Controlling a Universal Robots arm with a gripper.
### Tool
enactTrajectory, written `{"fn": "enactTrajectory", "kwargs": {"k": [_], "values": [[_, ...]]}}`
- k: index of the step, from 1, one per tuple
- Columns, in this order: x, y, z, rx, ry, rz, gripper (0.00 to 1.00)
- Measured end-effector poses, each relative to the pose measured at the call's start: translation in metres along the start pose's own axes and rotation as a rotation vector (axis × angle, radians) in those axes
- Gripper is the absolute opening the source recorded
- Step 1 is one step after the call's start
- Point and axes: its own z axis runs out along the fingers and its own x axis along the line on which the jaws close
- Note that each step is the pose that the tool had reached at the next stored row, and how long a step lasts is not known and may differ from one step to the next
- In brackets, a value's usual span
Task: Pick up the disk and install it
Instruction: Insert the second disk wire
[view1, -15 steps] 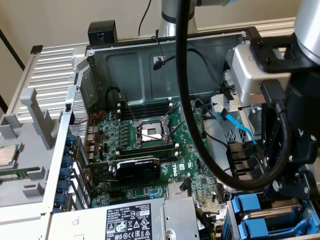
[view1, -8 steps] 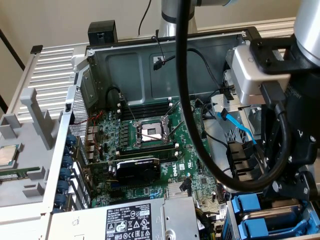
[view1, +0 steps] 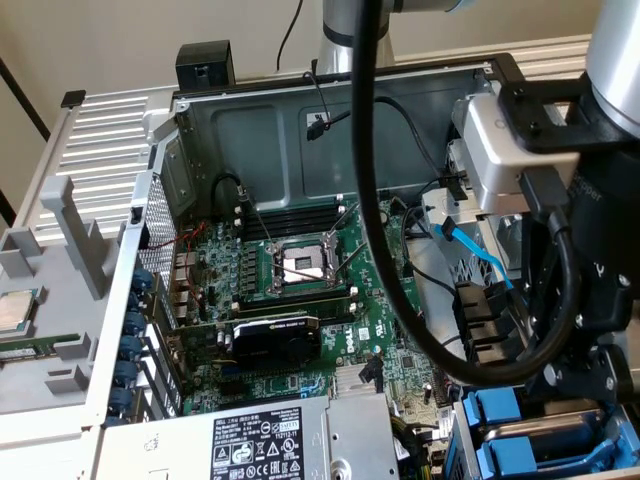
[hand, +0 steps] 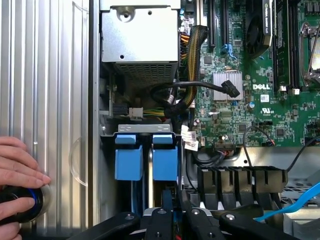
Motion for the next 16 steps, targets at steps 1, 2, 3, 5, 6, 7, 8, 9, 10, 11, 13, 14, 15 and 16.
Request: {"fn": "enactTrajectory", "kwargs": {"k": [1,2,3,5,6,7,8,9,10,11,13,14,15,16], "values": [[0.0,0.0,0.0004,0.0,-0.0003,0.0,0.16],[0.0,0.0,0.0006,0.0,-0.0002,0.0,0.16],[0.0,0.0,0.001,0.0001,-0.0005,0.0,0.16],[0.0,0.0,0.0016,0.0001,-0.0008,0.0,0.16],[0.0,-0.0001,0.0019,0.0002,-0.0009,0.0,0.16],[0.0,-0.0001,0.0021,0.0002,-0.0009,0.0,0.16],[0.0,0.0,0.0023,0.0003,-0.0011,0.0,0.16],[0.0,-0.0001,0.0027,0.0003,-0.0012,0.0,0.16],[0.0,-0.0001,0.003,0.0004,-0.0015,0.0,0.16],[0.0,-0.0001,0.0035,0.0005,-0.0018,0.0,0.16],[0.0,-0.0001,0.004,0.0006,-0.0018,0.0,0.16],[0.0,-0.0002,0.0043,0.0007,-0.0018,0.0,0.16],[0.0,-0.0002,0.0047,0.0008,-0.0019,0.0,0.16],[0.0,-0.0002,0.0049,0.0009,-0.002,0.0,0.16]]}}
